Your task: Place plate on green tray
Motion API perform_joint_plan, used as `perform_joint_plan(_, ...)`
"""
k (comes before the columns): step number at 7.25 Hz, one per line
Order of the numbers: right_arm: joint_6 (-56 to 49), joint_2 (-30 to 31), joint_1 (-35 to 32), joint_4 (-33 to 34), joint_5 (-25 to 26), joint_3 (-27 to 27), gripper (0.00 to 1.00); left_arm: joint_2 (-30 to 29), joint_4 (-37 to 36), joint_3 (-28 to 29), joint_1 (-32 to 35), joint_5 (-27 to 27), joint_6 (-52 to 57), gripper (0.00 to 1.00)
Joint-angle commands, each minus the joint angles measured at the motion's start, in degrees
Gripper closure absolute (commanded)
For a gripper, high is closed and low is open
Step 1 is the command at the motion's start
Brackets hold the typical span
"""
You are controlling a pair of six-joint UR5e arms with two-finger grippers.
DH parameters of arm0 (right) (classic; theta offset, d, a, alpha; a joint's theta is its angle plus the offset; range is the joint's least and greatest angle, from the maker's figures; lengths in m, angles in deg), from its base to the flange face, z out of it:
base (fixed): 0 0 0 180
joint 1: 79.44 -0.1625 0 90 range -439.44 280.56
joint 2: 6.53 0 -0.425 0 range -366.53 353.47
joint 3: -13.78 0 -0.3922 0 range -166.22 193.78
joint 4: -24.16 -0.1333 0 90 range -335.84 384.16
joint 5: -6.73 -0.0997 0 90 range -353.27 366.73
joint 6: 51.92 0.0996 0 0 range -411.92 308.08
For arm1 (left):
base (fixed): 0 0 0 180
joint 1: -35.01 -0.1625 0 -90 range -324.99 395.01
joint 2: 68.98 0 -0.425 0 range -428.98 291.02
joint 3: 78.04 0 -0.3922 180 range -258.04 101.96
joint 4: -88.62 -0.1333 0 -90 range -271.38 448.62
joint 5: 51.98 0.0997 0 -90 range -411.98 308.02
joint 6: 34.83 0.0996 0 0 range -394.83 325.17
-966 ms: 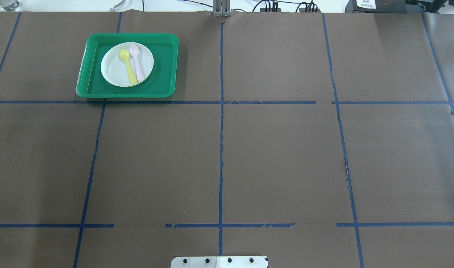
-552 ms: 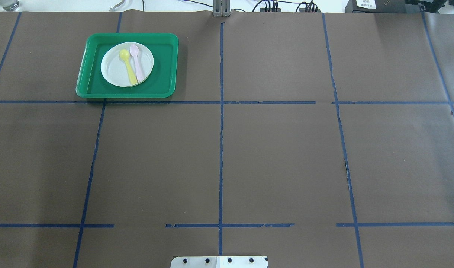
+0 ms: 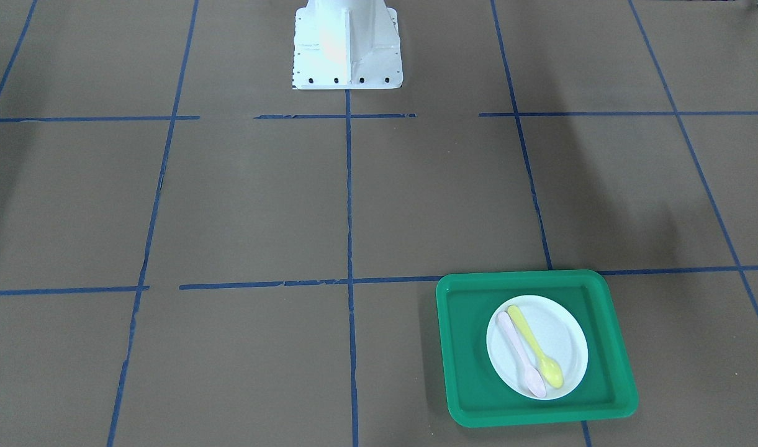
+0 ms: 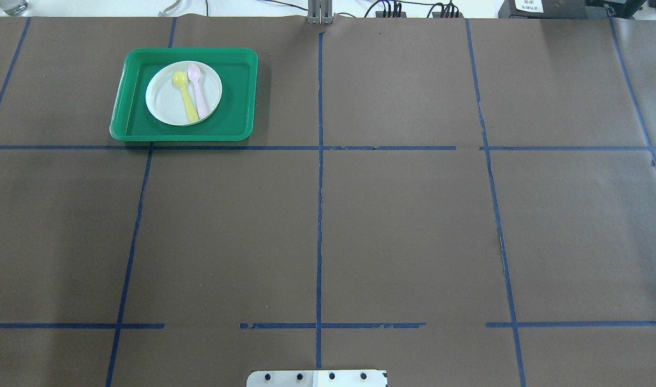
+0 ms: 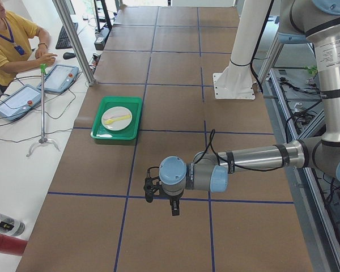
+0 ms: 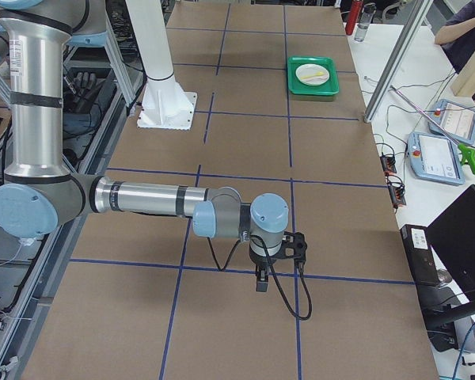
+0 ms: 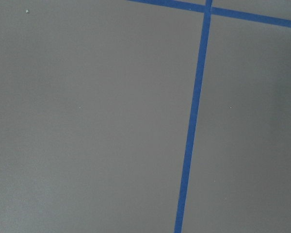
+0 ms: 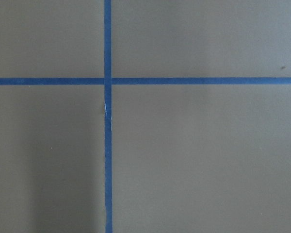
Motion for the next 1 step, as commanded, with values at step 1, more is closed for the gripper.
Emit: perform_joint_plan(1,0.0,0.0,0.0,0.0,0.0,0.0,0.0,0.03,0.02,-0.04,0.0,0.12,0.03,0.0)
